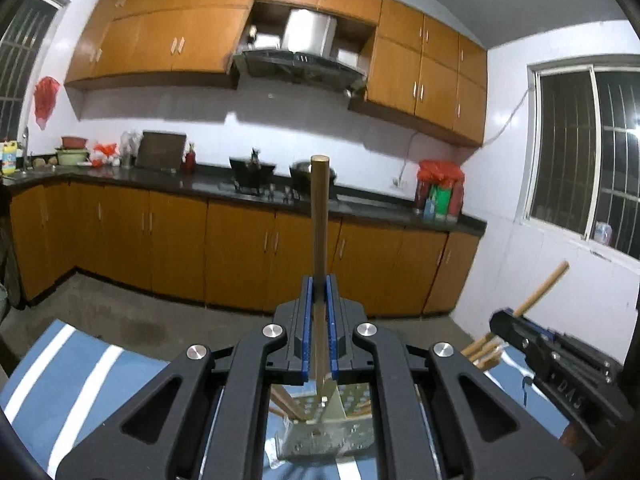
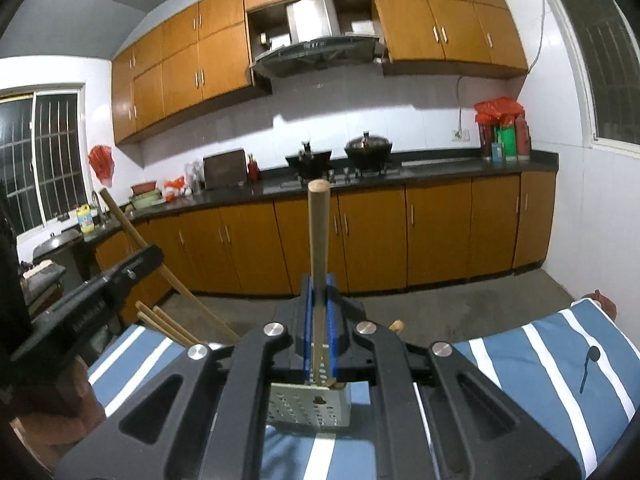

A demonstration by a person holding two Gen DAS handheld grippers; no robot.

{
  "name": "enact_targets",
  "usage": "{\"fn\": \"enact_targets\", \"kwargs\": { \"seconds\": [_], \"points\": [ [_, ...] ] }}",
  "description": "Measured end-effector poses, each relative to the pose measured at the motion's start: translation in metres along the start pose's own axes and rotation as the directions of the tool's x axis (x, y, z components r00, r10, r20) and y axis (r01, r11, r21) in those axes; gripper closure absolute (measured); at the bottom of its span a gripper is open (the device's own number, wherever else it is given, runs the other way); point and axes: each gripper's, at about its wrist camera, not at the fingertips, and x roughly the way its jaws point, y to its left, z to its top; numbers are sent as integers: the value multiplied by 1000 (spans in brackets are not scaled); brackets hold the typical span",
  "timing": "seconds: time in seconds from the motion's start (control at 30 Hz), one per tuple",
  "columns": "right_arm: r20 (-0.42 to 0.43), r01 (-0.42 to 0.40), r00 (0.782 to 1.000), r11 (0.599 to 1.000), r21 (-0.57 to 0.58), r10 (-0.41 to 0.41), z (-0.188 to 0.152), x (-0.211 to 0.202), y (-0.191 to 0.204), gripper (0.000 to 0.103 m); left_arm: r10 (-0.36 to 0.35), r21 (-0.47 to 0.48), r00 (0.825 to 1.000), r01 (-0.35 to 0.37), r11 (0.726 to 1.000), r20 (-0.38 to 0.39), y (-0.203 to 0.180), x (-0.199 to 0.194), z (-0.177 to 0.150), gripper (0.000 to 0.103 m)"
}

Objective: Organize utensils
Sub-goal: 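Open both grippers to drop the chopsticks into the green basket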

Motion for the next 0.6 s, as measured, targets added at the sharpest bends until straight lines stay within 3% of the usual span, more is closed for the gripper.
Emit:
{"fn": "enact_targets", "kwargs": {
  "seconds": [0.13, 0.2, 0.23, 0.33, 0.4, 0.5, 0.6],
  "points": [
    [-16, 2, 1000, 1000, -4, -2, -4, 3, 1, 93, -9, -9, 999, 8, 1000, -37, 1, 2, -7, 94],
    [-8, 0, 1000, 1000, -4, 0, -3, 0, 2, 92, -2, -4, 1000, 2, 1000, -26, 3, -3, -6, 81],
    [-3, 0, 1000, 1000, 0, 0, -2, -3, 1, 90, 2, -6, 1000, -2, 1000, -17, 4, -5, -4, 69],
    [14, 2, 1000, 1000, 1, -2, -1, -11, 0, 83, 0, -14, 1000, 0, 1000, 0, 4, -13, 0, 64],
    [36, 13, 999, 1000, -9, -12, 0, -21, 0, 74, 1, -14, 1000, 0, 1000, 9, 6, -19, 1, 61],
    [71, 28, 997, 999, -26, -26, -1, -39, 2, 58, 2, -6, 1000, -2, 1000, 26, 8, -34, 2, 50],
    [109, 47, 993, 998, -44, -42, -6, -59, 3, 32, 21, 18, 998, -22, 1000, 54, 10, -55, 0, 31]
  ]
}}
